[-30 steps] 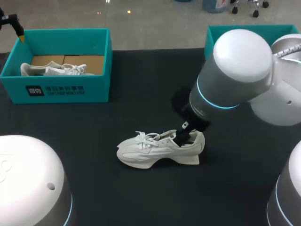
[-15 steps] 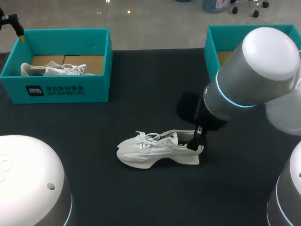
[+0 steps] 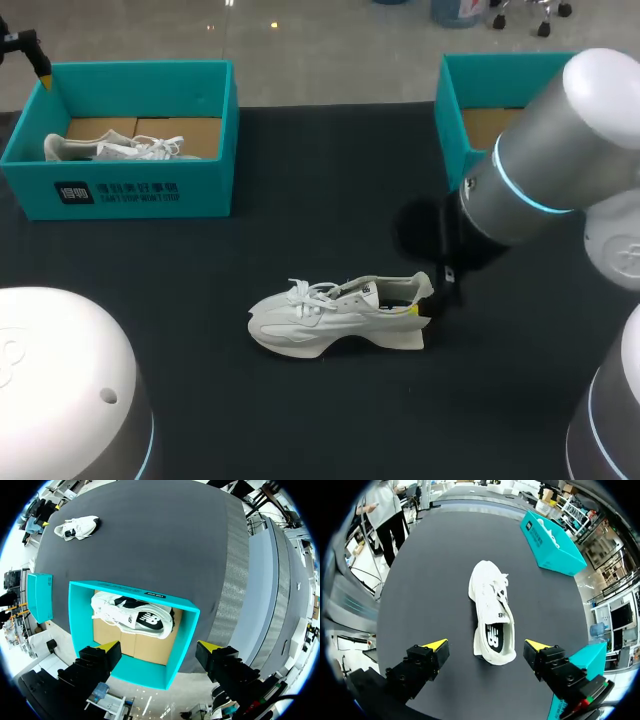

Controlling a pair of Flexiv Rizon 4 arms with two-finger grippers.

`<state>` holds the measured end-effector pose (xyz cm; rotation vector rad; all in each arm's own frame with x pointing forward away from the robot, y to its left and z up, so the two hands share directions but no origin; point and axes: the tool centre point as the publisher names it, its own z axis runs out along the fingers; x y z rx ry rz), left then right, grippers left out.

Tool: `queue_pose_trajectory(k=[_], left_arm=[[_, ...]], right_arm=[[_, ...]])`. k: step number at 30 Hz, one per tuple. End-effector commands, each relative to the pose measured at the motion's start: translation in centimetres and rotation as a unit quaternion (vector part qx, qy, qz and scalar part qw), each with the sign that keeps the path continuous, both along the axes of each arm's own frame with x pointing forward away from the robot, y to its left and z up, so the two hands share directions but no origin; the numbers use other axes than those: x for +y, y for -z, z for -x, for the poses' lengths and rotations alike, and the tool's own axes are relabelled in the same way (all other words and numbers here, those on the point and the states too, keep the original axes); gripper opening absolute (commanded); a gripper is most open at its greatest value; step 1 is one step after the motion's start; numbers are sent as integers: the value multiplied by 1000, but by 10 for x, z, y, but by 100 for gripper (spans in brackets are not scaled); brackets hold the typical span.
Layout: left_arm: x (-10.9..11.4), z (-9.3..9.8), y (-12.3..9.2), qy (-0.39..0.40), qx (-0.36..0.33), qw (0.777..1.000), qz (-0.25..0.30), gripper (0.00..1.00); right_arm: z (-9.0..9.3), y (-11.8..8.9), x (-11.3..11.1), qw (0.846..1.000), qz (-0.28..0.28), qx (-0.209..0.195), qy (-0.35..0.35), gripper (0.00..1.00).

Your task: Take the shoe out of the shoebox, open the shoe tongue, remove and reinsert the insole, then place the shoe into the shoebox

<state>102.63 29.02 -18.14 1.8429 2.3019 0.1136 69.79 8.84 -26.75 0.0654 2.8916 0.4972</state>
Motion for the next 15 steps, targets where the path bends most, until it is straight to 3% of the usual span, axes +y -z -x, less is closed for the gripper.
queue_pose_trajectory(k=[1,15], left_arm=[[0,1,0,0,0,1000,-2,100],[0,1,0,0,0,1000,-2,100]], right_arm=[[-6,13,-11,995,-97,-15,-14,100],[-32,54,-18,977,-210,2,-22,100]])
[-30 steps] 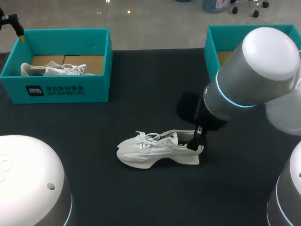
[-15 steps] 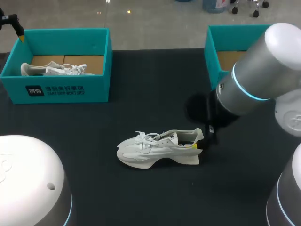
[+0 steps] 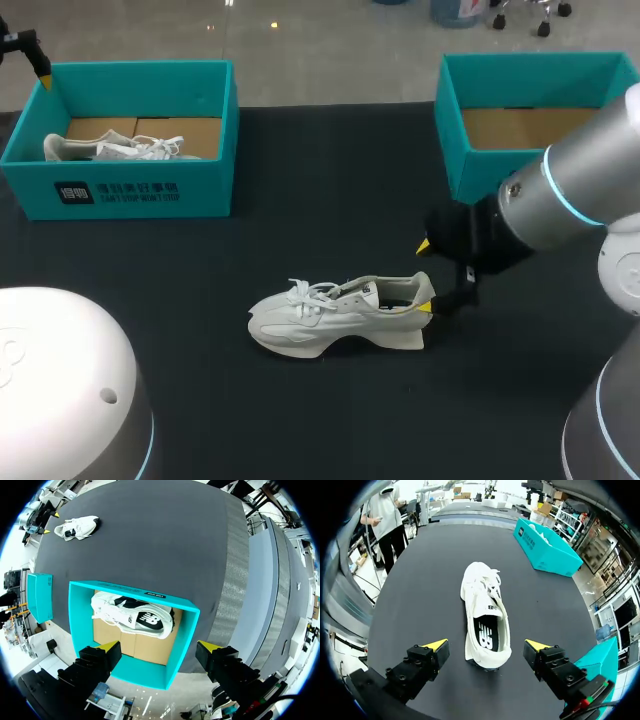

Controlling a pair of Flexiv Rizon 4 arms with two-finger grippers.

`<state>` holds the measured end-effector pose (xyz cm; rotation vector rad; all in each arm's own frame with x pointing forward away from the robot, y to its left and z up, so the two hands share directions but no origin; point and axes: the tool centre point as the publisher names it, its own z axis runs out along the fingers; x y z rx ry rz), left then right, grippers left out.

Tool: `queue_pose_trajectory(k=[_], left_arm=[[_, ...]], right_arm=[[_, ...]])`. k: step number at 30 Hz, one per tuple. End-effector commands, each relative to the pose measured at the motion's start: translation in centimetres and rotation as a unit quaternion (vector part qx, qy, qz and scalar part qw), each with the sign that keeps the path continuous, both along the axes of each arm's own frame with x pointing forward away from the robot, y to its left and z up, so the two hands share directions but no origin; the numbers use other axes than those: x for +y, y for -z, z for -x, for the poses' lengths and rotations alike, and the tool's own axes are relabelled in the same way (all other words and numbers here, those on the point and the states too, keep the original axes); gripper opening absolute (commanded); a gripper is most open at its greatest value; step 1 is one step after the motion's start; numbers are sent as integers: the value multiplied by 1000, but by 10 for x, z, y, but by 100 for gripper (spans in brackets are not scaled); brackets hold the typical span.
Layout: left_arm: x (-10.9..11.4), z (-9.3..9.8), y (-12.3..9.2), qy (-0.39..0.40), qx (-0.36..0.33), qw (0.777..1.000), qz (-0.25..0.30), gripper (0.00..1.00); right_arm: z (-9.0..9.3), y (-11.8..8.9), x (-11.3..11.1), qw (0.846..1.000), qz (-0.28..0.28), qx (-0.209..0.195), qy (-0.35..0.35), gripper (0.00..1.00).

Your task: Take the shoe out of the shoebox, open the shoe tongue, remove and reinsert the insole, then place the shoe into the shoebox

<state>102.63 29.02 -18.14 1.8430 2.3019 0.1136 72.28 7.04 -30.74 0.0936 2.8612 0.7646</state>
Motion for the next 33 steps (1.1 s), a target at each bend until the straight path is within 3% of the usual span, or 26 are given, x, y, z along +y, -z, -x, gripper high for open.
queue_pose_trajectory(k=[1,33], left_arm=[[0,0,0,0,0,1000,-2,100],[0,0,0,0,0,1000,-2,100]], right_arm=[[-9,16,0,992,-124,-10,-19,100],[-18,75,4,984,-174,42,-26,100]])
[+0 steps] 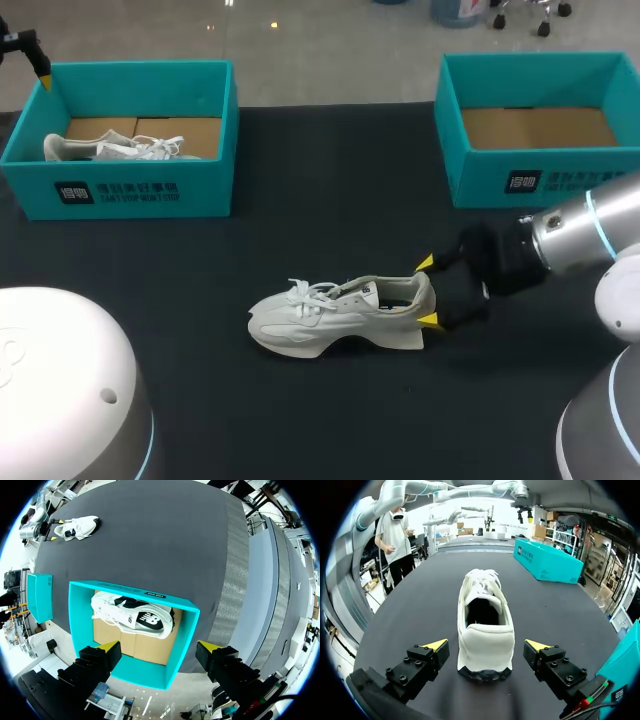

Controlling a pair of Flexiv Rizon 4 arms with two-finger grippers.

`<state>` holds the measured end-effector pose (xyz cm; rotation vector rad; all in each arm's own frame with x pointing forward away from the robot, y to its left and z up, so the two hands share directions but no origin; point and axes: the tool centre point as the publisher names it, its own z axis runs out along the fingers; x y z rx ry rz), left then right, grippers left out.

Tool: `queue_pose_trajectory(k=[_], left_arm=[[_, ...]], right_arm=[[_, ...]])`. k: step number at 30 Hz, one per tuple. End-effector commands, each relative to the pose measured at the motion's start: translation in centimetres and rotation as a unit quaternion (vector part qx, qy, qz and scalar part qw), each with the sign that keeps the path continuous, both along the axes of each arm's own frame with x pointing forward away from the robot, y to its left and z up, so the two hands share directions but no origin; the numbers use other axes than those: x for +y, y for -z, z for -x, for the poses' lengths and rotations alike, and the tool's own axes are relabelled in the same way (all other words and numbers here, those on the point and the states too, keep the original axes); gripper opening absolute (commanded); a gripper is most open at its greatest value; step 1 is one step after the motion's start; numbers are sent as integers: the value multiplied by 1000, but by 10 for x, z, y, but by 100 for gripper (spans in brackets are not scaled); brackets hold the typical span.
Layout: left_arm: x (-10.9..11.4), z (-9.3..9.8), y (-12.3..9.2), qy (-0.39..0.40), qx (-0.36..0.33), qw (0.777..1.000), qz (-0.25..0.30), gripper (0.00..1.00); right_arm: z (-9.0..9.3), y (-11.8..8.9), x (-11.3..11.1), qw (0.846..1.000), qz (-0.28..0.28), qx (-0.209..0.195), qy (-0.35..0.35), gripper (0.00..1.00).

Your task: Take the shoe out of the shoebox, open the shoe tongue, remove and reinsert the insole, then place the shoe into the shoebox

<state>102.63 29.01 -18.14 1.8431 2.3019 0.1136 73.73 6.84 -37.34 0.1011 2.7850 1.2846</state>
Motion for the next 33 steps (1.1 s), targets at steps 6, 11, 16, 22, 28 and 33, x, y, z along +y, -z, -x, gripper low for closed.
queue_pose_trajectory(k=[6,11,16,22,28,33], left_arm=[[0,1,-1,0,0,1000,-2,100],[0,1,-1,0,0,1000,-2,100],[0,1,-1,0,0,1000,-2,100],[0,1,-1,0,0,1000,-2,100],[0,1,-1,0,0,1000,-2,100],[0,1,-1,0,0,1000,-2,100]], right_arm=[[-4,19,10,1000,-6,3,-1,100],[-4,24,16,1000,-10,6,-4,100],[-2,31,23,1000,-14,8,-6,100],[-1,39,29,1000,-16,13,-10,100],[-1,46,31,1000,-14,18,-8,100],[-3,50,32,1000,-6,15,0,100]])
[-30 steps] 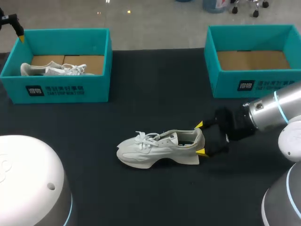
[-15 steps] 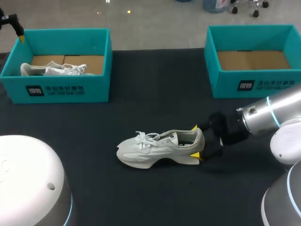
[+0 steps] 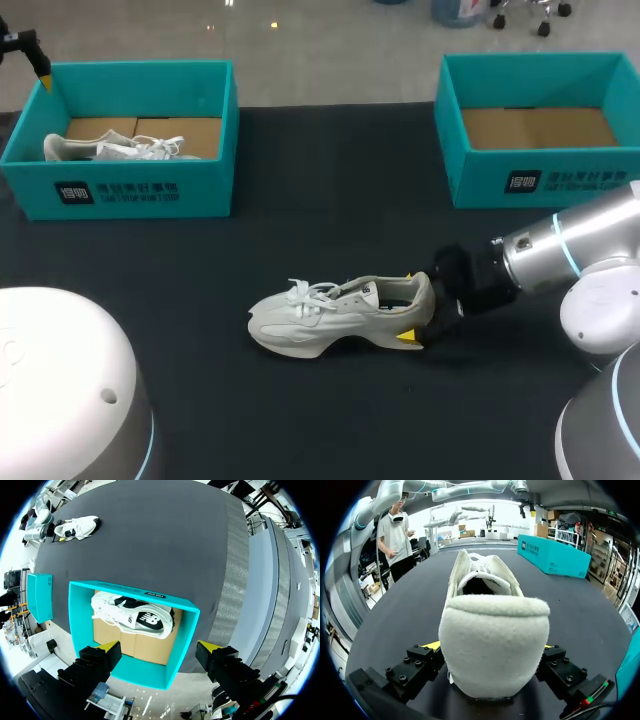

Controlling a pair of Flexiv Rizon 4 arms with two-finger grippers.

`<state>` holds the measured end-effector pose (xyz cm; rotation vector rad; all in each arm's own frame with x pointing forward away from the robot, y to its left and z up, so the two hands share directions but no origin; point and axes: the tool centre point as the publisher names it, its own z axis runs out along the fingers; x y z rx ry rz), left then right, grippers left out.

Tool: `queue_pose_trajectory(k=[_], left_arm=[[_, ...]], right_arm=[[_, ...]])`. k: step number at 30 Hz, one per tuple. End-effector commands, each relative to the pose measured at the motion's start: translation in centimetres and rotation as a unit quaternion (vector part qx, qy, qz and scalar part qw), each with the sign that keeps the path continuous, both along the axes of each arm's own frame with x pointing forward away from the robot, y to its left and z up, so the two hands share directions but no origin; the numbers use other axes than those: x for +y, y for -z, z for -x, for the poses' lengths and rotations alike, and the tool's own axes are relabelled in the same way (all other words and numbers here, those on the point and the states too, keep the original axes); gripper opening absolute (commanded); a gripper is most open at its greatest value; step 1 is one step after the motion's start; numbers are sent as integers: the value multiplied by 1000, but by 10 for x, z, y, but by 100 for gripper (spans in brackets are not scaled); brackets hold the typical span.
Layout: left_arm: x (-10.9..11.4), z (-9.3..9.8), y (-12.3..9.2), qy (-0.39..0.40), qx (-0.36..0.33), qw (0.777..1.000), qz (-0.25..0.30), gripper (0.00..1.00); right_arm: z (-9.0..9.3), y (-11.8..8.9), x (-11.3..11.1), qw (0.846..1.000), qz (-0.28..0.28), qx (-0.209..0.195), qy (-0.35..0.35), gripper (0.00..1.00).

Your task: Take the shoe out of the shoebox, open the shoe tongue, remove and reinsert the insole, then place the shoe into the shoebox

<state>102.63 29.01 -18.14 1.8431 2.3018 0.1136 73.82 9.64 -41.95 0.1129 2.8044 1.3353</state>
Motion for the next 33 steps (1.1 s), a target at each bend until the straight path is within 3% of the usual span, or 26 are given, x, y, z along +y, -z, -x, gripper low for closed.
queue_pose_trajectory(k=[1,10,11,13,14,16,33], left_arm=[[0,1,-1,0,0,1000,-2,100],[0,1,-1,0,0,1000,-2,100],[0,1,-1,0,0,1000,-2,100],[0,1,-1,0,0,1000,-2,100],[0,1,-1,0,0,1000,-2,100],[0,1,-1,0,0,1000,-2,100],[0,1,-1,0,0,1000,-2,100]], right_arm=[[-2,5,4,1000,8,-4,7,100],[-5,10,5,1000,11,1,7,100],[-5,10,5,1000,12,1,7,92],[-6,11,5,1000,13,2,9,47],[-6,11,5,1000,15,3,9,40],[-6,12,5,1000,16,3,10,0],[-2,13,5,1000,11,14,19,0]])
